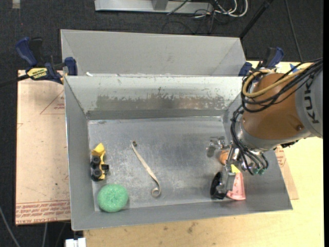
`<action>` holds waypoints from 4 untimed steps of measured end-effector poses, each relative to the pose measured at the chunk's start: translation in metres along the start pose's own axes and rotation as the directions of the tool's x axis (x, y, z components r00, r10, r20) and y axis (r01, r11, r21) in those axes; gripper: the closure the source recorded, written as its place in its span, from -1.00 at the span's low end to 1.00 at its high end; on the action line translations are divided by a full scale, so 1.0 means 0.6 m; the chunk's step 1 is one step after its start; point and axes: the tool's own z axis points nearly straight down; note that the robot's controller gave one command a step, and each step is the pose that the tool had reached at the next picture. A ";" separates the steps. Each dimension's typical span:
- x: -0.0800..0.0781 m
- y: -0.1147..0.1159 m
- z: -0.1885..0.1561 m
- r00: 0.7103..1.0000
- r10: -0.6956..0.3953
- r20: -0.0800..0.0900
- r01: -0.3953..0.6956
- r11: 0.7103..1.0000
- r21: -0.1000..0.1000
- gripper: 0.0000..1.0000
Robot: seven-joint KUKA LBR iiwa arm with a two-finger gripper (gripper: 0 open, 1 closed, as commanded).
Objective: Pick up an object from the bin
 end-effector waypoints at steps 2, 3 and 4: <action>0.004 -0.018 0.026 0.998 -0.067 0.017 0.067 0.998 0.001 -1.00; 0.027 -0.038 0.141 0.990 -0.143 0.006 0.143 0.990 0.001 1.00; 0.027 -0.037 0.141 0.990 -0.143 0.006 0.143 0.990 0.001 1.00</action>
Offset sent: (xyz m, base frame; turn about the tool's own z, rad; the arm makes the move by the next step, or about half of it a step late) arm -0.0231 -0.0463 -0.0775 -0.2086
